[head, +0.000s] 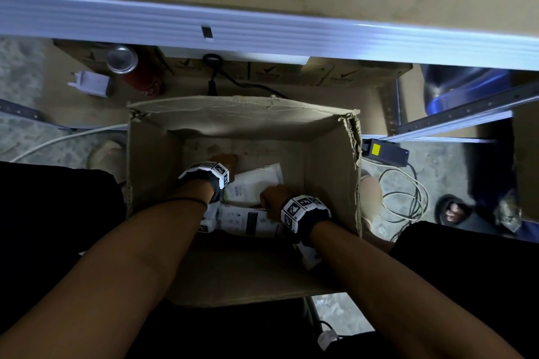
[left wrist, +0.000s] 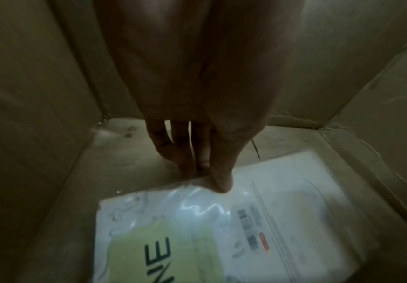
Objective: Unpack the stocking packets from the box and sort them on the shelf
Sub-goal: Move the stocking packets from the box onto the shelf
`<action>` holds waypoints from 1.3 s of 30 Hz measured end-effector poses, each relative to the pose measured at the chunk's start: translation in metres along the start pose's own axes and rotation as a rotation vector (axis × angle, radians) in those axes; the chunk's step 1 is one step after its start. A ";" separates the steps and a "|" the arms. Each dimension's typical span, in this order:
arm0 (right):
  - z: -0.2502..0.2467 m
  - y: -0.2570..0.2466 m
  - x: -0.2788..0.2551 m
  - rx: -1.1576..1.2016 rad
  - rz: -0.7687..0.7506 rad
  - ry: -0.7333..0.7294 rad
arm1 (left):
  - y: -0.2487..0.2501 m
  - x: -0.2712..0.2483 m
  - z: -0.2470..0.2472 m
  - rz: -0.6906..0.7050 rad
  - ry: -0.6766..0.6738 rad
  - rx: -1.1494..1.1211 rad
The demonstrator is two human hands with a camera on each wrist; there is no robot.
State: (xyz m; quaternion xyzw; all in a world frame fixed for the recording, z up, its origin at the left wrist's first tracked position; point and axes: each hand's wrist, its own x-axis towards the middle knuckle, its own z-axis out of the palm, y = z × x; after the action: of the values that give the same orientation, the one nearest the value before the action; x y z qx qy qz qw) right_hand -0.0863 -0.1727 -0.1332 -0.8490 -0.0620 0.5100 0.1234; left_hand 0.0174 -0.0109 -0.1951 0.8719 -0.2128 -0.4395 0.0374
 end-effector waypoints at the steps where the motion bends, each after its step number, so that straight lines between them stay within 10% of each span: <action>1: -0.002 0.000 -0.001 0.004 0.008 0.004 | -0.001 -0.002 -0.003 0.007 0.011 -0.023; 13: -0.051 -0.011 -0.036 0.030 0.023 0.255 | 0.013 -0.055 -0.073 0.018 0.046 -0.020; 39: -0.160 -0.079 -0.265 -0.248 0.047 0.799 | 0.089 -0.322 -0.246 0.140 0.597 0.167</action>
State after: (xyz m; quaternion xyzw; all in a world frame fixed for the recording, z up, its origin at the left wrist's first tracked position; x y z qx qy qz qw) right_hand -0.0683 -0.1811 0.1857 -0.9897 -0.0509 0.1316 0.0231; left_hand 0.0114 0.0079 0.2191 0.9456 -0.2872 -0.1417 0.0568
